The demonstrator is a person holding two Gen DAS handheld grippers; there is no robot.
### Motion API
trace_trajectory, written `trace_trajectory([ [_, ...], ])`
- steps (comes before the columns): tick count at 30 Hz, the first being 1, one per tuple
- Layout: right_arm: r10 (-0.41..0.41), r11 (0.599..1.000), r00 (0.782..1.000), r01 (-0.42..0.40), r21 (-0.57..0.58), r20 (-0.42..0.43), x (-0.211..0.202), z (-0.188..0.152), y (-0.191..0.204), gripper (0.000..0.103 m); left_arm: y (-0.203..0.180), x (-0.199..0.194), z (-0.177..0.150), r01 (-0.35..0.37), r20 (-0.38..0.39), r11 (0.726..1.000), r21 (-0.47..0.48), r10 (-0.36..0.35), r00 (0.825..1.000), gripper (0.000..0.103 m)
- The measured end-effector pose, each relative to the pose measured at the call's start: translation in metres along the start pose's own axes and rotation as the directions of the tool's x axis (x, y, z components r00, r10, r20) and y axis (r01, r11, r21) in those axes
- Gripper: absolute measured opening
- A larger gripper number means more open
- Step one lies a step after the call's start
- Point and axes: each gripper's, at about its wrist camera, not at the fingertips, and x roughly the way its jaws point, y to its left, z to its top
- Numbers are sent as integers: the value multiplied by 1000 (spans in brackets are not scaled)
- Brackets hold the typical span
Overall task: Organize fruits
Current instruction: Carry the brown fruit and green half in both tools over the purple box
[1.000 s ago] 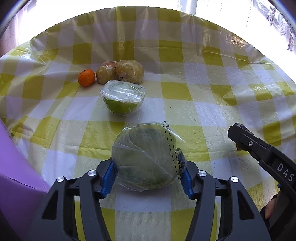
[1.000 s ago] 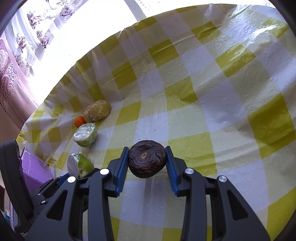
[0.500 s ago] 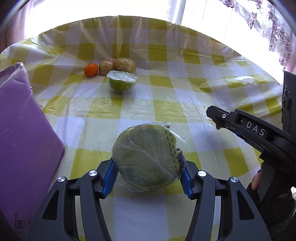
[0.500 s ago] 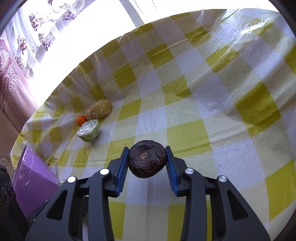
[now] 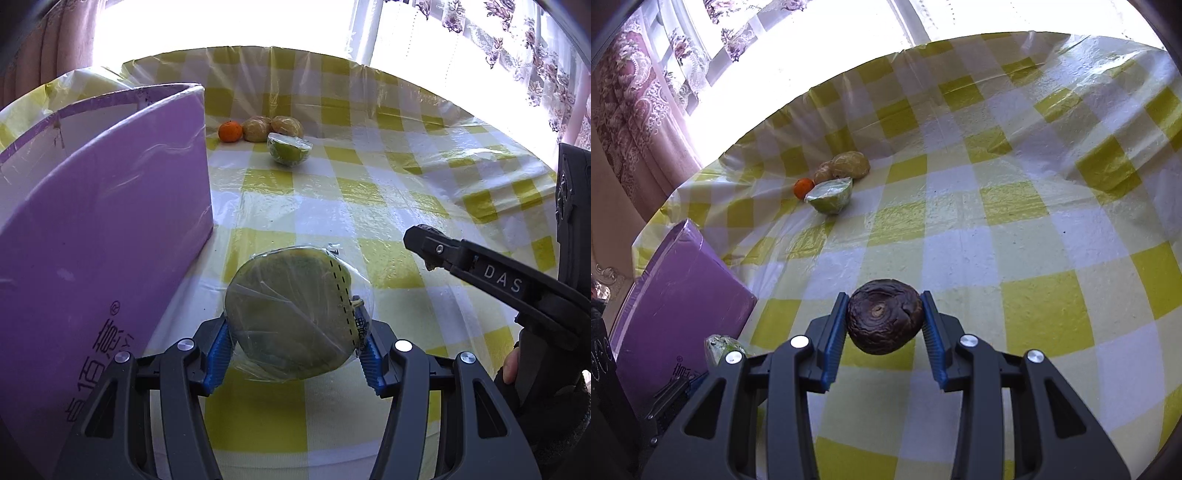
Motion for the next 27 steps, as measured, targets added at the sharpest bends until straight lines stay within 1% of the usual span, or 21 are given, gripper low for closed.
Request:
trace_trajectory([
  [3,-25,998,999,22,-60,-48,-1,-12,16,39,-2,-17,-6,-6,29,1000,29,5,1000,56],
  [6,-22,995,996,13,-98,-91,-2,-22,27,39,-4,-42,-7,-9,90,998,55,4,996,56],
  [9,17,996,994,-26,-86,-106,-8,-26,33,39,-6,-74,-7,-10,172,997,73,-2,985,56],
  [11,49,994,995,-57,-90,-87,-17,-23,42,39,-6,-97,-5,-3,233,997,75,-15,972,56],
  [13,102,988,994,-107,-114,-50,-30,-16,58,39,-3,-120,-3,-3,299,997,72,-19,954,56],
  [15,153,975,988,-153,-160,-8,-45,-10,81,39,4,-144,-2,-14,370,999,47,-5,929,56],
  [17,217,956,976,-206,-211,31,-60,-6,105,39,15,-167,0,-32,439,999,4,27,898,56],
  [19,280,931,958,-256,-260,59,-72,-4,130,39,31,-187,1,-46,492,997,-55,67,868,56],
  [22,366,890,926,-320,-325,90,-89,-2,167,39,60,-213,2,-71,535,985,-158,146,832,56],
  [25,442,844,892,-377,-382,95,-99,-2,200,39,91,-233,-2,-109,550,959,-261,240,800,56],
  [27,470,815,879,-399,-420,77,-99,-4,222,39,110,-241,-4,-140,548,940,-311,297,782,56],
])
